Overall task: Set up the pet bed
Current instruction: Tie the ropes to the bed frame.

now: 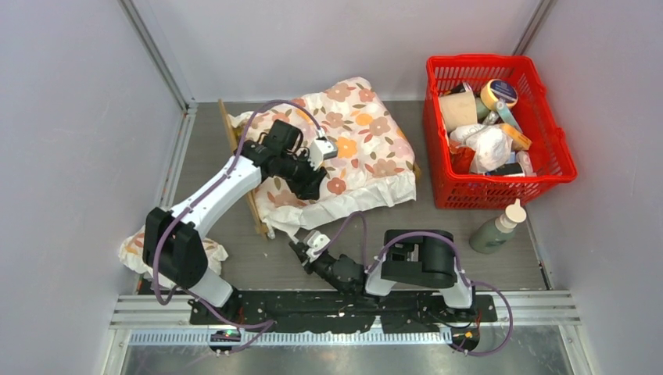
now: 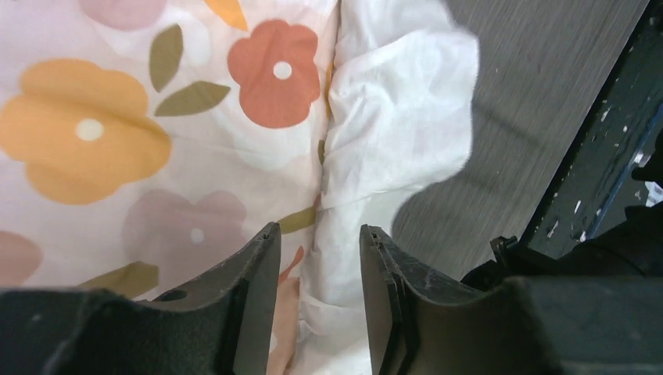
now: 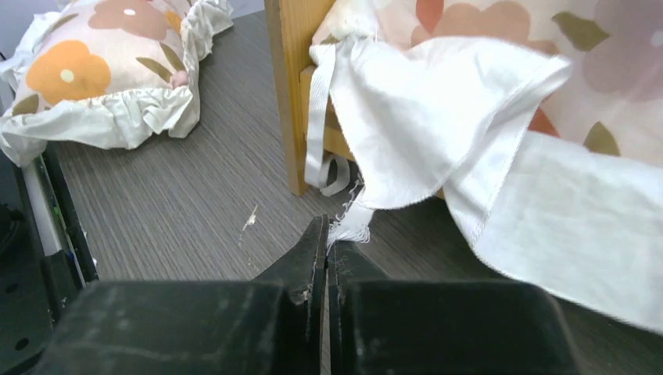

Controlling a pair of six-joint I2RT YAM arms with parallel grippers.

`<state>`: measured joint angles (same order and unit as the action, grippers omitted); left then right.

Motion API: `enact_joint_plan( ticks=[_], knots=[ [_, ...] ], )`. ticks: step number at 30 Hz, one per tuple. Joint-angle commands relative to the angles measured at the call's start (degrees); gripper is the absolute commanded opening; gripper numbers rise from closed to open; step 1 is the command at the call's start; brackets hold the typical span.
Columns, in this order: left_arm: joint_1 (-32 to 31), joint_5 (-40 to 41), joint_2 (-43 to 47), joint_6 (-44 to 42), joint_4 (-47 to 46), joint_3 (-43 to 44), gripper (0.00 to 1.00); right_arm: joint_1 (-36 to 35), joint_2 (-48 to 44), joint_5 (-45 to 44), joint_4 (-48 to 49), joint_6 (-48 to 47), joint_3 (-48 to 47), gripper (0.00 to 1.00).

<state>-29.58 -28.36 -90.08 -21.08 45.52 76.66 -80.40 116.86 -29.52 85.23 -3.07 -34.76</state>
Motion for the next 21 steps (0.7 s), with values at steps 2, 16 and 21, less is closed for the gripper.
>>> enact_joint_plan(
  ticks=[2,16,21],
  knots=[
    [-0.3,1.9,5.1,4.1,-7.5,0.0,0.45,0.2,-3.6,-0.1,2.9,2.3,0.2,0.05],
    [-0.9,27.2,35.0,25.3,-6.1,-20.2,0.45,-4.4,-5.3,-1.4,3.5,8.7,4.2,0.05],
    [-3.6,37.0,49.1,43.0,-15.5,-39.3,0.42,-4.7,-4.3,-4.6,4.8,10.5,5.5,0.05]
  ],
)
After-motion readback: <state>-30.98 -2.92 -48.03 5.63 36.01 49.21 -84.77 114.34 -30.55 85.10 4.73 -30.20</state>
